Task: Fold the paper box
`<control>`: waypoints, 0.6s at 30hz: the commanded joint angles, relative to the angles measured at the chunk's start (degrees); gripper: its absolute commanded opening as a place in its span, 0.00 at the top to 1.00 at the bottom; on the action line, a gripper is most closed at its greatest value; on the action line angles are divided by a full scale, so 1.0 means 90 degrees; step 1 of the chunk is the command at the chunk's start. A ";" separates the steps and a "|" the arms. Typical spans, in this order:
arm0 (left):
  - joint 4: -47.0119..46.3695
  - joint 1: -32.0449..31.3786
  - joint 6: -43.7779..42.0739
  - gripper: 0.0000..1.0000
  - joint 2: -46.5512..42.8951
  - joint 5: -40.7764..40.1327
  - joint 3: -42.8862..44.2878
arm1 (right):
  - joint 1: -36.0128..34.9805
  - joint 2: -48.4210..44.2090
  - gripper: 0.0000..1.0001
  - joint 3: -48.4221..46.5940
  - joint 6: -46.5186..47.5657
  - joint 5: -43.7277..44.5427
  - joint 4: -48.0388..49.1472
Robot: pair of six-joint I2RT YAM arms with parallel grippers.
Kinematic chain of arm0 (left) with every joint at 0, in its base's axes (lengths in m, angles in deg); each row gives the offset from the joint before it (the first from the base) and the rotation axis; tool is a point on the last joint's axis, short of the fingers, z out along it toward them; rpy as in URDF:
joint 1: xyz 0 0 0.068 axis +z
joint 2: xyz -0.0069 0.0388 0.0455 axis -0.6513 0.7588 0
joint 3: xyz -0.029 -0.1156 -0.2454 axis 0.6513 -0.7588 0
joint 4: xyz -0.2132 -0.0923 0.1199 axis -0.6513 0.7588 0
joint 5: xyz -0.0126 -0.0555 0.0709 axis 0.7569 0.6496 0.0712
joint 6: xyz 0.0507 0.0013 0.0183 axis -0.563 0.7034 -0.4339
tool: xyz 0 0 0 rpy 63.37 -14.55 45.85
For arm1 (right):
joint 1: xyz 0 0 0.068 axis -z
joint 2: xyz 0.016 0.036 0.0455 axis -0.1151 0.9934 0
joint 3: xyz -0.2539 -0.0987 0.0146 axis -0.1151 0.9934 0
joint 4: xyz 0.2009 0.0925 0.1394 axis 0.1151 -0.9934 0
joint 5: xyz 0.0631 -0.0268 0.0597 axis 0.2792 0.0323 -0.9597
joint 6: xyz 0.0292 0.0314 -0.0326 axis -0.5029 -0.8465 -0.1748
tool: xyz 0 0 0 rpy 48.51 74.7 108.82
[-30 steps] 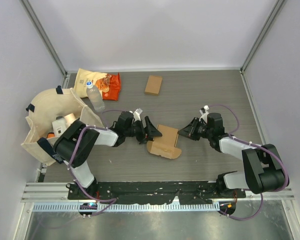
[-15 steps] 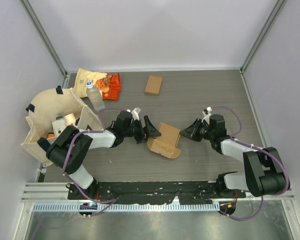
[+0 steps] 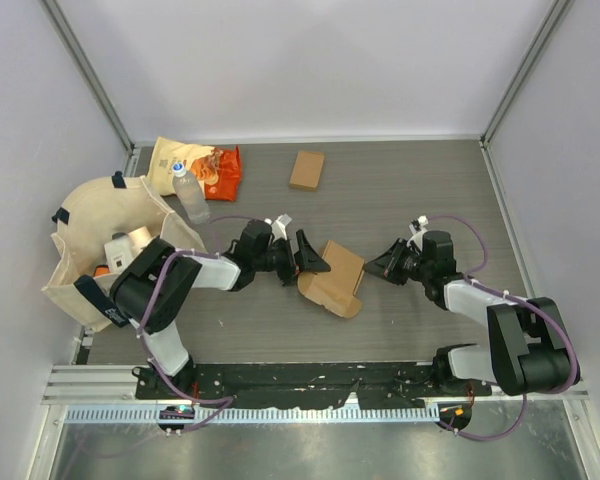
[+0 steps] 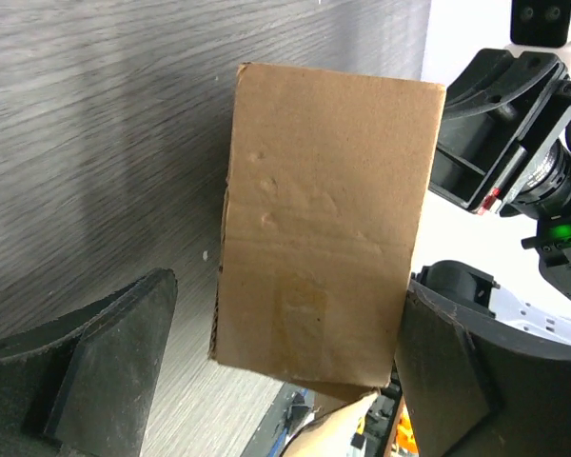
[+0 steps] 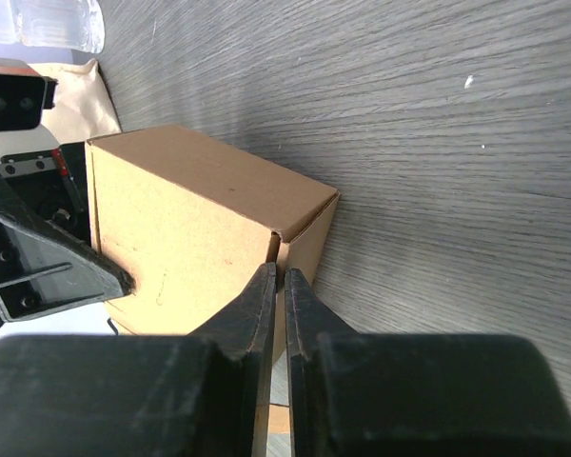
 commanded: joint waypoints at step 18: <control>0.0115 0.0332 0.1044 0.28 -0.0686 0.0268 -0.0188 | -0.1621 -0.1871 0.27 -0.1545 0.2188 0.2485 -0.3105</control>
